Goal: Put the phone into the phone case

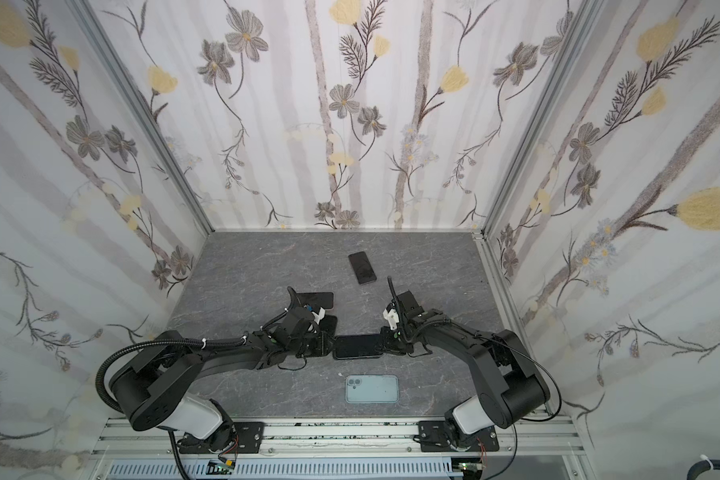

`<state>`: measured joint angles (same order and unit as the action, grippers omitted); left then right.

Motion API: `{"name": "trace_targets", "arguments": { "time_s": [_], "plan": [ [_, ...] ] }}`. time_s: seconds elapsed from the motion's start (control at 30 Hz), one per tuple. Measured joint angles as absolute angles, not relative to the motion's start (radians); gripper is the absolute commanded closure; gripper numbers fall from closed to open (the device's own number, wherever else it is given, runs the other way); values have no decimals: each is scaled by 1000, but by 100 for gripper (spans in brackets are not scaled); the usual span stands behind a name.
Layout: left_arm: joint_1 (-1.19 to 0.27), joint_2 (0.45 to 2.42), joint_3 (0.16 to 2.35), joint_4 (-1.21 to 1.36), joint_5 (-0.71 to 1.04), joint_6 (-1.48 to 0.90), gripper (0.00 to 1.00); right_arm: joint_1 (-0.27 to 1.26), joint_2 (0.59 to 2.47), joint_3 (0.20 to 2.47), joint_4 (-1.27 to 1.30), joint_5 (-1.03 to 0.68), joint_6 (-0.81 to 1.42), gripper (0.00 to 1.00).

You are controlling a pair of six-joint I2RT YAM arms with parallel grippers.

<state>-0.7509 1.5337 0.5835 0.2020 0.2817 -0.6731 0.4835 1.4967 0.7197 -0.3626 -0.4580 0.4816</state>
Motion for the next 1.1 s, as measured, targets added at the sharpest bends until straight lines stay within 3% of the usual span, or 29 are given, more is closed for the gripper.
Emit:
{"name": "trace_targets", "arguments": {
  "time_s": [0.47, 0.6, 0.8, 1.1],
  "plan": [
    [-762, 1584, 579, 250, 283, -684, 77, 505, 1515, 728, -364, -453, 497, 80],
    [-767, 1580, 576, 251, 274, -685, 77, 507, 1517, 729, -367, -448, 497, 78],
    [-775, 1527, 557, 221, 261, -688, 75, 511, 1506, 764, -392, -434, 496, 66],
    [-772, 1497, 593, 172, 185, -672, 73, 488, 1486, 842, -441, -356, 473, 68]
  ]
}}
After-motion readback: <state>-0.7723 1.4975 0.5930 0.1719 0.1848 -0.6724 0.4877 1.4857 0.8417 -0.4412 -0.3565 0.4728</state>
